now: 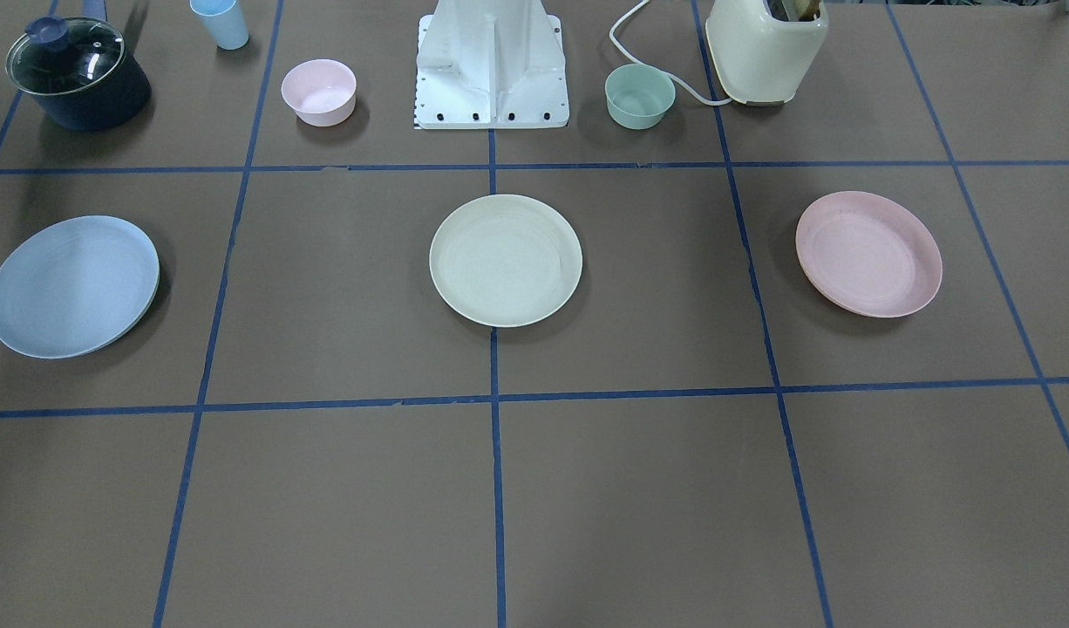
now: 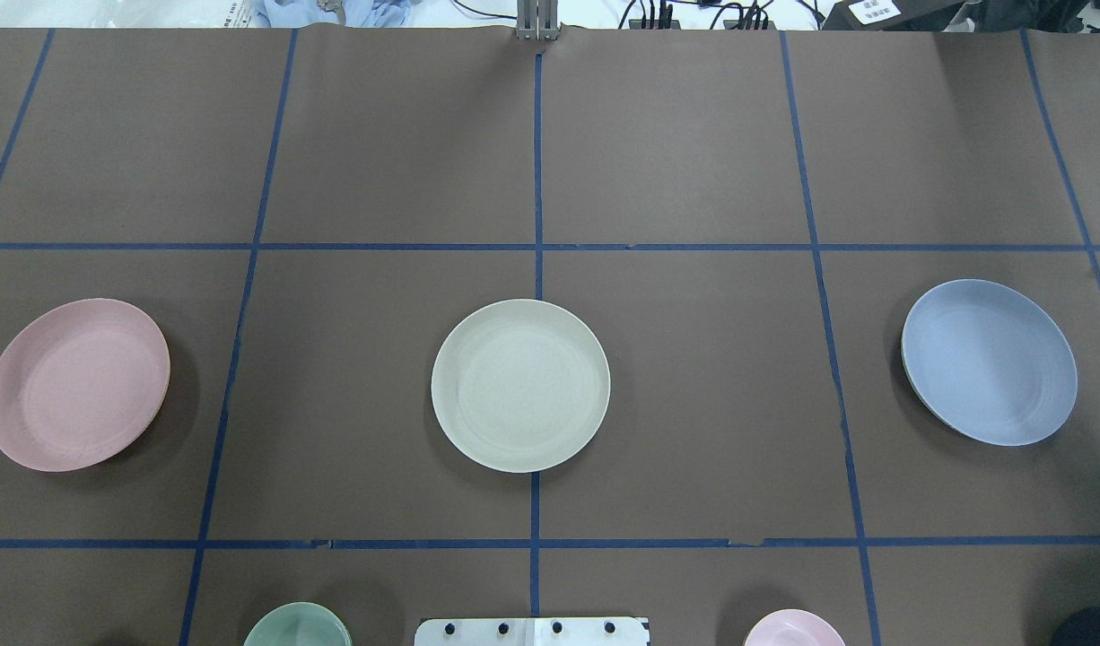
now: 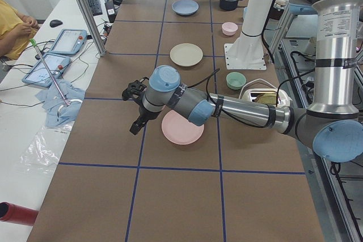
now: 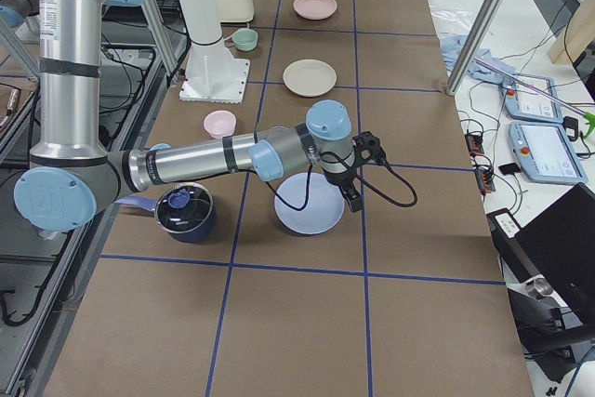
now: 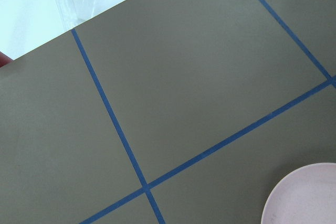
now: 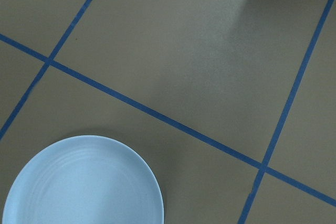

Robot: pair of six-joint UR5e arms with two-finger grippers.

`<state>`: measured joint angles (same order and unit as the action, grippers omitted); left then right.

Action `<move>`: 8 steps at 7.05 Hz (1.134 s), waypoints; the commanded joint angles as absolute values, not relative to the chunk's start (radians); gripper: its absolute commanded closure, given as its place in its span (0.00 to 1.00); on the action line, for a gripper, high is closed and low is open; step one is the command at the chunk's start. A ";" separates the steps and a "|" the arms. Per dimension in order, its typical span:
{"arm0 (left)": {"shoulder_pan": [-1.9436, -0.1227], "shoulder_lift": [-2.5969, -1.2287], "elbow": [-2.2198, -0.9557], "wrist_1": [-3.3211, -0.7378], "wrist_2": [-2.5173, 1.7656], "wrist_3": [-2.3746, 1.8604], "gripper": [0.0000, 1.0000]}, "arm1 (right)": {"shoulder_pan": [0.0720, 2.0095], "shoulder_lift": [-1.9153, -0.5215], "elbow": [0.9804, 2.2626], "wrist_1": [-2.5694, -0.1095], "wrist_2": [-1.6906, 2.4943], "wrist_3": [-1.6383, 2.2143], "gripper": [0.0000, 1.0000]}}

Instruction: Stack three plates with pink and blue

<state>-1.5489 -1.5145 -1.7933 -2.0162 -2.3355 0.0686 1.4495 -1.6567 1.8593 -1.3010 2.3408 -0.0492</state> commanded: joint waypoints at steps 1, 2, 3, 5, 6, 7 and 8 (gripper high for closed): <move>-1.525 -1.479 -1.749 -2.109 -2.338 -0.038 0.00 | 1.433 -1.666 1.829 -1.195 2.339 0.080 0.00; -1.481 -1.447 -1.683 -2.222 -2.326 -0.107 0.02 | 1.378 -1.657 1.829 -1.193 2.304 0.206 0.00; -1.458 -1.413 -1.576 -2.469 -2.324 -0.229 0.02 | 1.347 -1.657 1.825 -1.155 2.255 0.237 0.00; -1.297 -1.378 -1.448 -2.835 -2.220 -0.555 0.01 | 1.336 -1.658 1.825 -1.128 2.255 0.290 0.00; -1.216 -1.374 -1.442 -2.853 -2.180 -0.634 0.01 | 1.338 -1.663 1.827 -1.123 2.255 0.290 0.00; -1.162 -1.374 -1.431 -2.858 -2.160 -0.673 0.01 | 1.338 -1.664 1.827 -1.123 2.255 0.290 0.00; -1.105 -1.374 -1.428 -2.875 -2.155 -0.710 0.01 | 1.336 -1.666 1.827 -1.123 2.255 0.290 0.00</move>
<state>-1.1801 -1.3758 -1.4379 -2.8487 -2.1732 -0.6512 1.3376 -1.6636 1.8267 -1.1242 2.2552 0.2888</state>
